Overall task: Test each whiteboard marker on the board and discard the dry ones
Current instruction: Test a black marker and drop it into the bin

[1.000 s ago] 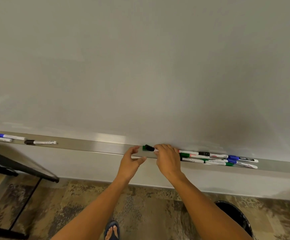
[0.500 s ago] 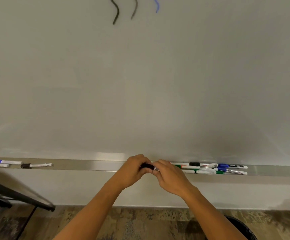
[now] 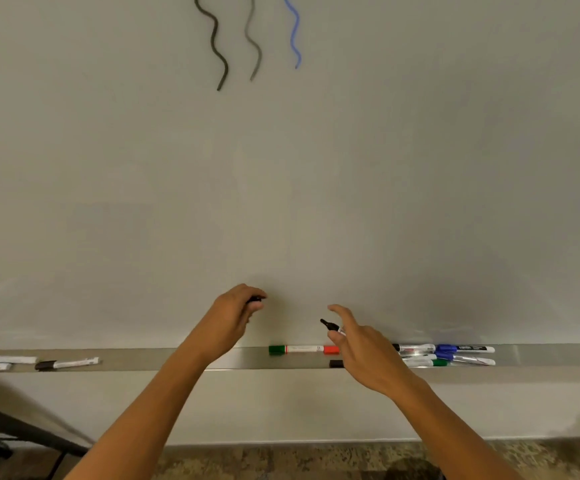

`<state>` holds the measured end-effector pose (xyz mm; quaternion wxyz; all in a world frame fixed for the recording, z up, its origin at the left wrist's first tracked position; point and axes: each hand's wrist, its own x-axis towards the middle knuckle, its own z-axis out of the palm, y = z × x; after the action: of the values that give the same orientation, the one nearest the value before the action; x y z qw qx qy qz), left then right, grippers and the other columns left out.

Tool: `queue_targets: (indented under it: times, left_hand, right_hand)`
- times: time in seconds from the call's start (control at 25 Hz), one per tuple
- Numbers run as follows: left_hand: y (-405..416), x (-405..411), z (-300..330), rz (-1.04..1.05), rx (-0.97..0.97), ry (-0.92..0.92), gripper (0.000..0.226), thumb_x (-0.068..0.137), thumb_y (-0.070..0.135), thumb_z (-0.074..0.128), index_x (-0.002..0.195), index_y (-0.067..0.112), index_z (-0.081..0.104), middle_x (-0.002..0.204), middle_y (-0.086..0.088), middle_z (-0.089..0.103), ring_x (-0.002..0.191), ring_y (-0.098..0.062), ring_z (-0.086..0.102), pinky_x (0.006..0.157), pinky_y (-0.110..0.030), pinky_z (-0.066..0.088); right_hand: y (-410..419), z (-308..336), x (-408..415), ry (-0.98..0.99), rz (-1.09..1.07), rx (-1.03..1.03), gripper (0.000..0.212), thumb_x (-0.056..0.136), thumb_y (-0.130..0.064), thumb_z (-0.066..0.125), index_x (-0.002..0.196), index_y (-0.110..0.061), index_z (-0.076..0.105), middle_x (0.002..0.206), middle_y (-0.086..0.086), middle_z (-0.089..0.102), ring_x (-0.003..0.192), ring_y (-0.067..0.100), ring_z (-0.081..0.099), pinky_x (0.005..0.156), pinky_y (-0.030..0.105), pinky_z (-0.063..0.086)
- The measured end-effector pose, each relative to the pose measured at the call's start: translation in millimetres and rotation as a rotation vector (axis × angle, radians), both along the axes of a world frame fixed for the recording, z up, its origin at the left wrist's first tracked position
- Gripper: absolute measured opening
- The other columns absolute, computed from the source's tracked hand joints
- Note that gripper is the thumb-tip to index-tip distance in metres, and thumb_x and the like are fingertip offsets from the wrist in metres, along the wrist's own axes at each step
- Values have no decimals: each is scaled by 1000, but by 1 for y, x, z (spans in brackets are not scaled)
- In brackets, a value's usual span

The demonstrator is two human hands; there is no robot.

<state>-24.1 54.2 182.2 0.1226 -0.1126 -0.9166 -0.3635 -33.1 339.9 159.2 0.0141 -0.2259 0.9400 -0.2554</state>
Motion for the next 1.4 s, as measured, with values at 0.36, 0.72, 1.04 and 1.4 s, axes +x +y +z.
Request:
queue_targets:
  times: [0.36,0.72,1.04,1.4]
  left_hand:
    - [-24,-16,55,358,-195,151,55,89,59,56,51,23,41,42,7,41,42,-14,44,44,-23,35]
    - [-62,-53,220,629,-41,603,61,96,43,43,43,14,35,35,3,34,34,-19,35,44,-27,31]
    - [-91,-78,330,579,-164,1195,39,95,30,45,59,16,38,57,0,43,54,-19,39,51,-32,30]
    - [-101,-103,356,568,-468,1085,78,93,54,32,155,9,20,165,-10,10,152,-28,4,121,-56,9]
  right_hand:
    - [-19,79,-26,114,134,-363,58,99,4,34,115,-50,45,87,2,53,67,12,49,63,25,45]
    - [-51,246,-47,243,224,-780,43,86,-43,63,125,-37,47,112,-12,71,106,11,68,91,32,56]
    - [-58,355,-57,583,211,-943,42,92,-60,38,98,-22,55,69,6,67,65,22,61,62,38,47]
    - [-63,418,-73,849,99,-1037,13,94,-29,59,93,-20,69,73,-3,66,61,14,58,56,32,46]
